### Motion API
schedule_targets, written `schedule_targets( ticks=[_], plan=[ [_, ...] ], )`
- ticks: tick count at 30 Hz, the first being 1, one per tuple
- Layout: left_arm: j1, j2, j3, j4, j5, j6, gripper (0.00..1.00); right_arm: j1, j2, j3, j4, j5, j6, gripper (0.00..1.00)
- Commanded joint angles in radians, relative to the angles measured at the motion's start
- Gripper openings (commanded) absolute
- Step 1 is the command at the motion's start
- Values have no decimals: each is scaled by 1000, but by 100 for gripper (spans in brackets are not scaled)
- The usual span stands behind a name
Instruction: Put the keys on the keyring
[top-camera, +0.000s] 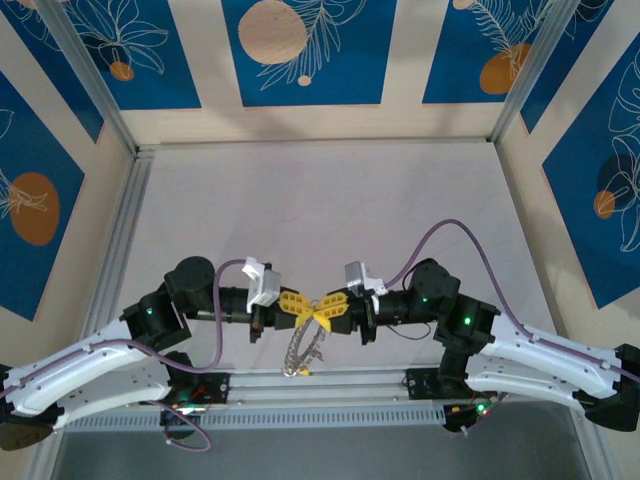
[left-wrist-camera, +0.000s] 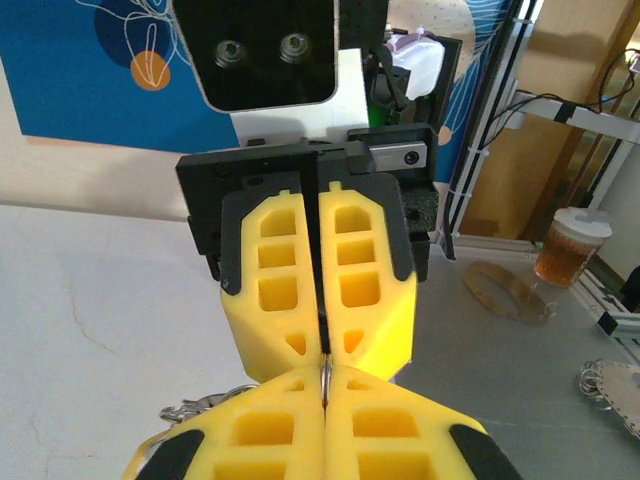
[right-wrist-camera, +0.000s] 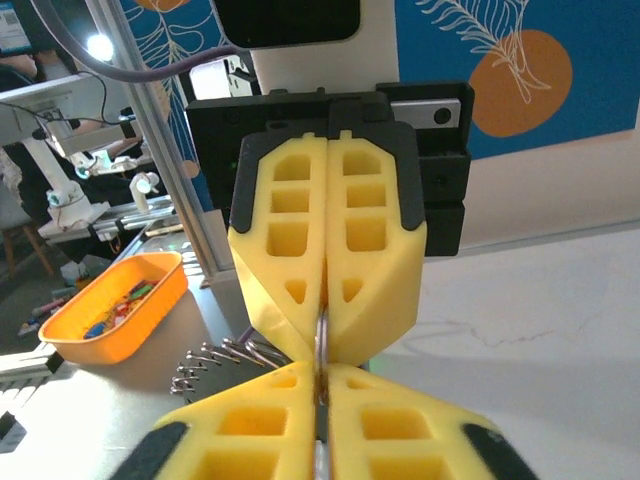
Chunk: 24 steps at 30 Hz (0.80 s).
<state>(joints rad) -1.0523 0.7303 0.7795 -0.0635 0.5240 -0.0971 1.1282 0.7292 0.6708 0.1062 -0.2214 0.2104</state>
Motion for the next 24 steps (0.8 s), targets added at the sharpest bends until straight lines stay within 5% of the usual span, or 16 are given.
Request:
schedule_targets(
  ticks=[1,8,16,24],
  plan=[
    [6,2,18,75,19,-5,0,2,15,3,43,-18,-6,2],
    [6,4,62,-64,-26,33,0,-6,-28,10,-15,55,-10,0],
    [7,-11,179,-350,-126,110,25,-13,-10,169,-361,149,-105,0],
    [7,62,327,-562,-148,183,25,5,73,315,-574,238,-184,0]
  ],
)
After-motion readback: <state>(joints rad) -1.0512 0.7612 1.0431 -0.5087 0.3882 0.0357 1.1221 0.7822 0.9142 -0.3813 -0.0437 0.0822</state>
